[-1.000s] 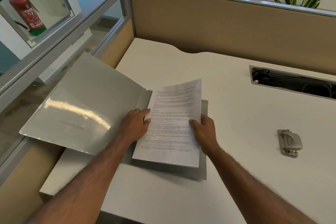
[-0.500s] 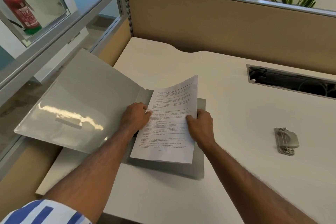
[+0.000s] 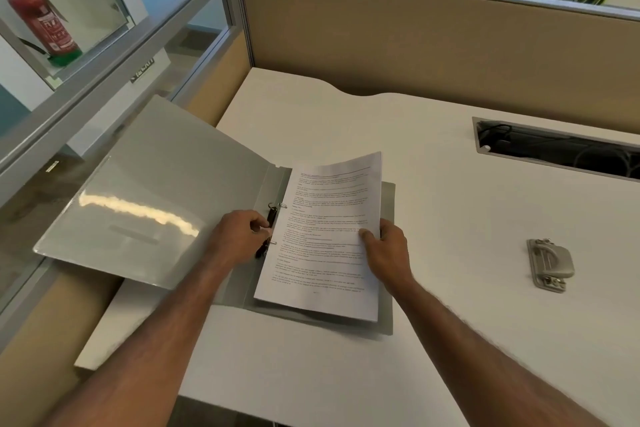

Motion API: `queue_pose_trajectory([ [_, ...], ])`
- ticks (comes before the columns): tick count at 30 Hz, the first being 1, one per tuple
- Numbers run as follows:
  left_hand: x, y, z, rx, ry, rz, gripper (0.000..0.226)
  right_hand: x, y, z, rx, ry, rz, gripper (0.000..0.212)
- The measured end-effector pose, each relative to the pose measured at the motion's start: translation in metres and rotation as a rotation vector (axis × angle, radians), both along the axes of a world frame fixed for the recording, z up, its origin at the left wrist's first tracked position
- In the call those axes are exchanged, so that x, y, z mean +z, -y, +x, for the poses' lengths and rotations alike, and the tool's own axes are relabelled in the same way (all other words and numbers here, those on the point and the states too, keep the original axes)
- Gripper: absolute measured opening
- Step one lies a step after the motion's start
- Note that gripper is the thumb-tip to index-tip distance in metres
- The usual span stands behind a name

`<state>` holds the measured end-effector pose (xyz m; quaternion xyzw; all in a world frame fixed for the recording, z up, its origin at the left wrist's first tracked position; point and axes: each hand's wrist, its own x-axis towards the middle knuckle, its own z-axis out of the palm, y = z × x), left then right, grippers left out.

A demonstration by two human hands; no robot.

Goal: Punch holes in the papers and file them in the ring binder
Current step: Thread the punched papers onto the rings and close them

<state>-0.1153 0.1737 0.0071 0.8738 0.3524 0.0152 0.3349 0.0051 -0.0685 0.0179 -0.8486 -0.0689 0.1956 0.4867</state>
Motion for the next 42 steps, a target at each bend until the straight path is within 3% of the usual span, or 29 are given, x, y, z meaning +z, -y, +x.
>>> queue_pose_trajectory([
  [4, 0.001, 0.010, -0.008, -0.095, -0.007, 0.008, 0.003, -0.006, 0.002, 0.000, -0.015, -0.008, 0.009, 0.016],
  [13, -0.006, 0.024, -0.018, -0.046, 0.072, 0.101, 0.018, -0.016, 0.002, 0.002, -0.027, -0.084, 0.088, 0.005],
  [20, -0.007, 0.032, -0.023, 0.170, 0.116, 0.091, 0.030, -0.028, 0.009, 0.003, 0.011, -0.082, -0.089, 0.035],
  [24, -0.011, 0.039, -0.026, 0.199, 0.095, 0.083, 0.045, -0.032, 0.011, -0.002, 0.029, -0.052, -0.154, 0.044],
  [31, -0.011, 0.044, -0.025, 0.199, 0.070, 0.056, 0.047, -0.030, 0.011, -0.001, 0.066, 0.048, -0.207, 0.064],
  [38, -0.007, 0.050, -0.023, 0.218, 0.050, 0.061, 0.050, -0.029, 0.012, 0.007, 0.105, -0.008, -0.209, 0.062],
  [42, -0.008, 0.050, -0.022, 0.225, 0.044, 0.071, 0.048, -0.033, 0.013, 0.008, 0.071, 0.048, -0.362, 0.071],
])
